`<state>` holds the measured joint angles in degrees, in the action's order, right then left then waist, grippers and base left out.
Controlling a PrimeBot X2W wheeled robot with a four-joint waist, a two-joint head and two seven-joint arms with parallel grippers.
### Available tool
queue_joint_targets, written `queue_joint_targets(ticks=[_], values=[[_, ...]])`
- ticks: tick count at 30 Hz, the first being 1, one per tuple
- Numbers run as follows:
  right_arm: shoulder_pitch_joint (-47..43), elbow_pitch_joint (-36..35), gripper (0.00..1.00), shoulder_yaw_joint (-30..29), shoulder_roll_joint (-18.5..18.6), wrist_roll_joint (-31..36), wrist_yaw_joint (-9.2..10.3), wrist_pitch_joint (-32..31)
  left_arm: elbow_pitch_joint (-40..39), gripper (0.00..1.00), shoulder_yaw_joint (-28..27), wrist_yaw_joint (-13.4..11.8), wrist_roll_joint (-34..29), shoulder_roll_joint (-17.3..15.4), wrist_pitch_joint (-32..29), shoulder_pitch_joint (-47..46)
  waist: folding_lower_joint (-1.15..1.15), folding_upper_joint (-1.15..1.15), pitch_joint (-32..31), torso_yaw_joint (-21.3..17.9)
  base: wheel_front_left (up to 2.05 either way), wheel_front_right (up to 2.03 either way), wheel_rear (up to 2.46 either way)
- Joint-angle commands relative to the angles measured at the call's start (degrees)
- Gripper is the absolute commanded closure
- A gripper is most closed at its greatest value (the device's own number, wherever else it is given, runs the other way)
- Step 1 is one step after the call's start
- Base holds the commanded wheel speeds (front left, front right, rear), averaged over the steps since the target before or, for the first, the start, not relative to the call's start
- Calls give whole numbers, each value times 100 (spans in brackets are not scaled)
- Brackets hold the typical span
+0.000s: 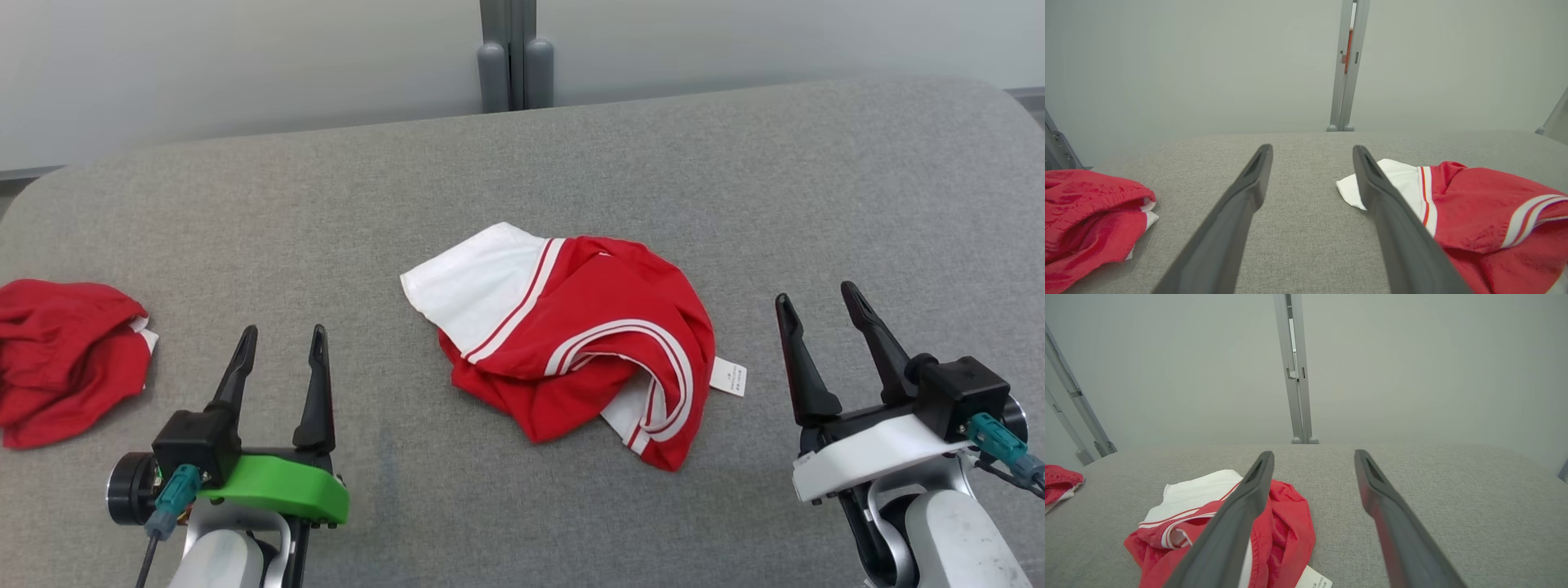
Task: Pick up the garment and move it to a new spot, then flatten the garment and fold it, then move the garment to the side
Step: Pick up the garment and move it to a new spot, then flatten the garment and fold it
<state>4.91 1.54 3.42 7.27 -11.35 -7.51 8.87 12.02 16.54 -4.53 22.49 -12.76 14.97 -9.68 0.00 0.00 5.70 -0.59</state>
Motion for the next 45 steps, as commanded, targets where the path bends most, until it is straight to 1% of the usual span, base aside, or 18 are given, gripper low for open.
queue_joint_targets(ticks=[1,14,22,34,39,45], values=[[-87,-25,0,14,18,21,4,-23,-11,0,-34,15,-14,-46,25,118,0,0,-175,88,0,0,0],[-508,-162,0,35,-41,-62,4,-228,93,0,-84,65,-129,25,24,472,0,0,-488,-7,0,0,0],[-559,-218,0,61,-69,-67,4,-265,88,0,-152,75,-159,39,25,540,0,0,-487,-11,0,0,0],[-482,-243,0,77,-7,-75,4,-313,80,0,-197,123,-189,103,25,426,0,0,-386,46,0,0,0],[-250,-222,0,396,174,-104,4,-433,23,0,-155,150,-261,130,25,168,0,0,-126,169,0,0,0],[240,25,0,1320,528,-185,4,-710,-81,0,-64,195,-392,256,19,-166,0,0,297,421,0,0,0]])
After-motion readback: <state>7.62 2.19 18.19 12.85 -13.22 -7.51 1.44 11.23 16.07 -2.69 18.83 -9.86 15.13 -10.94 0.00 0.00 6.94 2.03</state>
